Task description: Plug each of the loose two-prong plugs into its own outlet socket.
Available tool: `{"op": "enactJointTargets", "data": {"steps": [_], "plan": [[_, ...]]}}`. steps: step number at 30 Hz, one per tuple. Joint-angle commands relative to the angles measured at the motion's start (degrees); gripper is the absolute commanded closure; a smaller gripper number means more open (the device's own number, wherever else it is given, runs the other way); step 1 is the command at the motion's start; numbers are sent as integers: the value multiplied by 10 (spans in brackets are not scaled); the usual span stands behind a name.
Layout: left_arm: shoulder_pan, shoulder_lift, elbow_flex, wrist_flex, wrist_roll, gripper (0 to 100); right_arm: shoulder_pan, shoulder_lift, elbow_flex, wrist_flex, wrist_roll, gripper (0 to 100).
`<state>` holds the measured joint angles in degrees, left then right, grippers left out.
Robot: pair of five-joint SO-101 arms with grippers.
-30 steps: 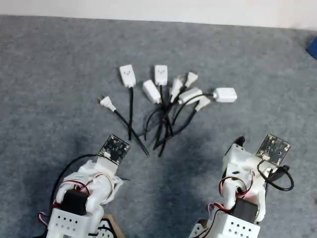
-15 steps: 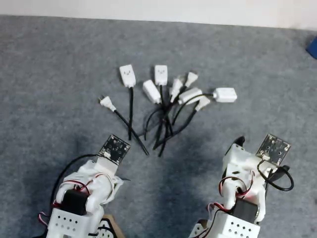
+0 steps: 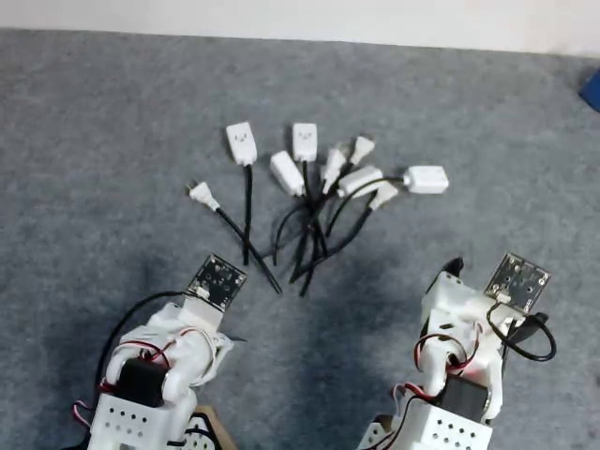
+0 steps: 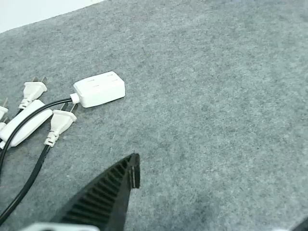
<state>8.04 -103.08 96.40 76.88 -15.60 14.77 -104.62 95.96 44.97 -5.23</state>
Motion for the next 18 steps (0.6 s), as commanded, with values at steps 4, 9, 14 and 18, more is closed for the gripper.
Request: {"op": "enactJointTargets", "data": {"steps": [4,9,14,18], "plan": [[-2,-4,8,4,3,704,4,-2,73,-9,-3,476],[-2,-4,8,4,3,704,4,-3,73,-9,-3,476],[-3,-4,8,4,3,704,-5,-4,73,-13,0,476],[-2,-6,8,-4,3,704,-15,-3,73,-9,1,476]]}}
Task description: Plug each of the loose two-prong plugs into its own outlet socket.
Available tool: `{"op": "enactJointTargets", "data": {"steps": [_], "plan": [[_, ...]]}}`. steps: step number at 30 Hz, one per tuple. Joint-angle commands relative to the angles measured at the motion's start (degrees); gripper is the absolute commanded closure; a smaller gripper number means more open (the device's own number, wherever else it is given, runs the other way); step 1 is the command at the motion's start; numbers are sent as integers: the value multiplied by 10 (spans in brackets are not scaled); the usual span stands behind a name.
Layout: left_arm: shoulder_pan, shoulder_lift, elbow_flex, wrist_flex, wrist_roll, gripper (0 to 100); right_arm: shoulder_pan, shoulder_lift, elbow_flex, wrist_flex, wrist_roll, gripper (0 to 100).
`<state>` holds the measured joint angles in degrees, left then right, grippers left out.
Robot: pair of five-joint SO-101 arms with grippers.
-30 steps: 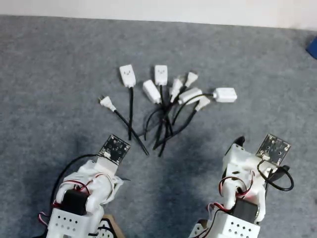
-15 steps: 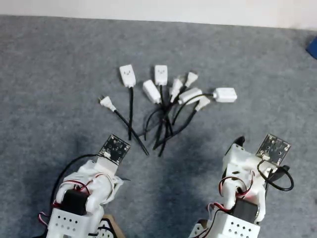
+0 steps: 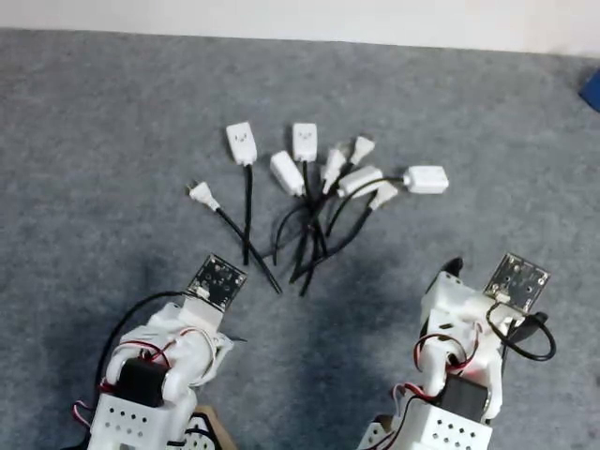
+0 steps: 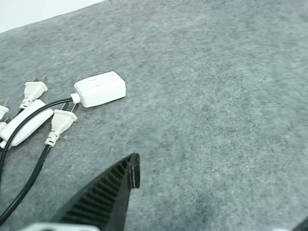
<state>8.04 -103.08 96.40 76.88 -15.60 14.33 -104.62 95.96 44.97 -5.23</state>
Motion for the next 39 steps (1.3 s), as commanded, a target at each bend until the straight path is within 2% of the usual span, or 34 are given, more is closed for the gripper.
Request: {"op": "enactJointTargets", "data": {"steps": [1,5,9,12,16,19,24,30,34,39], "plan": [[-3,-6,8,-12,3,704,-7,-3,73,-9,3,476],[-30,-5,7,-36,-24,704,24,-3,73,-1,119,476],[-114,-5,7,-124,-88,704,-22,-4,71,65,231,476],[-215,-5,7,-192,-88,704,-68,-4,72,92,248,476],[-344,-5,7,-262,-88,704,-88,-4,67,133,248,476],[-395,-3,-12,-273,-66,704,-93,-3,18,164,247,476],[-399,-3,-109,-166,-60,703,-93,-1,-145,236,251,476],[-386,-1,-272,-107,-59,703,-92,38,-302,264,301,476],[-320,32,-372,-41,-54,703,-92,225,-379,251,279,476],[-255,220,-516,20,-10,704,-93,527,-567,243,179,476]]}}
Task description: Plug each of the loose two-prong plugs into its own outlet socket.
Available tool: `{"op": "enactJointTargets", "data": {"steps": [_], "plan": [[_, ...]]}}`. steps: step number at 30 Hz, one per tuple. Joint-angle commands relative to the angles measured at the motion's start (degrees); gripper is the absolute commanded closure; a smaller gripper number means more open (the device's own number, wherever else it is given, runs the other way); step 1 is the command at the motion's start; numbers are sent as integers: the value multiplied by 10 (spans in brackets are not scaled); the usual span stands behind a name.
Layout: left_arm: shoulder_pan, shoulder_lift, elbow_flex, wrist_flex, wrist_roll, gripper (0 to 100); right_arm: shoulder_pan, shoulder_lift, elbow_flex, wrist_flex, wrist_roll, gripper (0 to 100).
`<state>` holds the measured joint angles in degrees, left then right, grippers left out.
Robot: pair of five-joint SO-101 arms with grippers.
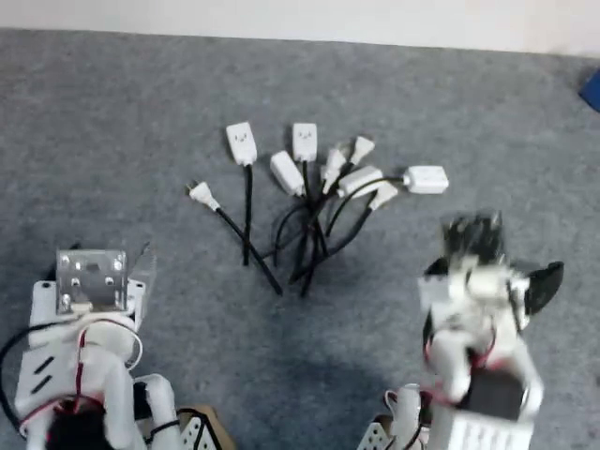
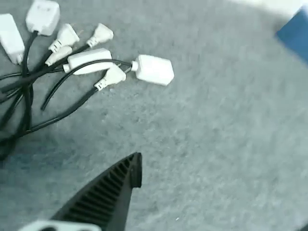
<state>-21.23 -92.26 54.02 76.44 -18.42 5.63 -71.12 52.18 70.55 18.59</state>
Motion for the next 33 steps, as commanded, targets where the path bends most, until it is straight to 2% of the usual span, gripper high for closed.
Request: {"op": "enactJointTargets", "data": {"steps": [1,6,12,17,22,24,28,33], "plan": [[45,162,-121,29,18,704,-6,247,-172,-4,-86,476],[88,433,-291,45,18,704,-39,480,-335,45,-194,476],[124,778,-516,45,39,704,-110,611,-325,-10,-222,476],[178,1002,-721,82,48,705,-124,590,-270,-65,-209,476],[246,1139,-887,109,108,705,-124,534,-237,-70,-209,476],[247,1191,-932,100,136,705,-124,511,-210,-72,-209,476],[213,1300,-996,27,195,705,-123,464,-138,-100,-197,476],[180,1398,-1083,3,202,705,-124,411,-63,-146,-175,476]]}}
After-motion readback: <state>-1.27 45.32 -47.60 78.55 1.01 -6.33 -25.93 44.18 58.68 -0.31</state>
